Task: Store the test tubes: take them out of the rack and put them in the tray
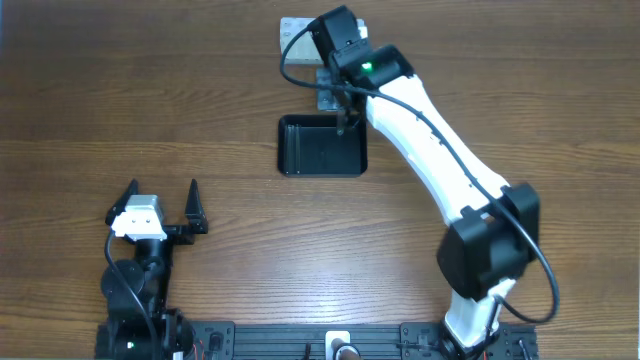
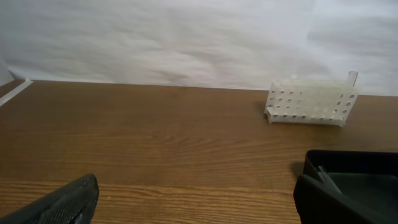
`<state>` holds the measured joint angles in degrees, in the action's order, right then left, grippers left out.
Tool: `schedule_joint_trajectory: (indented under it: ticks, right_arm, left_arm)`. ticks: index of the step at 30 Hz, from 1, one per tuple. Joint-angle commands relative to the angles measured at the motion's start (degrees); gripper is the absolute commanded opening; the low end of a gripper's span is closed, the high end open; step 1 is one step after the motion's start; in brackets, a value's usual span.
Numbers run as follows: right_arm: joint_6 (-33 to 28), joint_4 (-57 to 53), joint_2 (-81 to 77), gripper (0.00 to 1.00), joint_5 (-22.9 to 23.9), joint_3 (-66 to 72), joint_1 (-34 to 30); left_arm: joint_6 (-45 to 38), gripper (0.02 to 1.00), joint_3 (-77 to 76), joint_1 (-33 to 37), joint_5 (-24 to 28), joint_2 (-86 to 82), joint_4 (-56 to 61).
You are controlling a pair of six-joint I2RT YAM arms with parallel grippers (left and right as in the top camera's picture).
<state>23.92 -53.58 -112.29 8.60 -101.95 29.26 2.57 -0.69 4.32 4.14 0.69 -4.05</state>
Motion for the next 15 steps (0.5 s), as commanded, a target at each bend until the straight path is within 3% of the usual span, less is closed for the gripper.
schedule_joint_trajectory:
  ticks: [1,6,15]
  right_arm:
    - [2.0,1.1,-5.2,0.049,-4.5,0.6,0.4]
    - [2.3,1.3,-9.5,0.051,-6.8,0.6,0.4]
    - [4.0,1.0,-12.9,0.075,-6.9,0.6,0.7]
  left_arm:
    - [-0.4,1.000,0.3,0.3,0.7,-0.3,0.0]
    - [-0.4,1.000,0.3,0.3,0.7,-0.3,0.0]
    - [-0.4,1.000,0.3,0.3,0.7,-0.3,0.0]
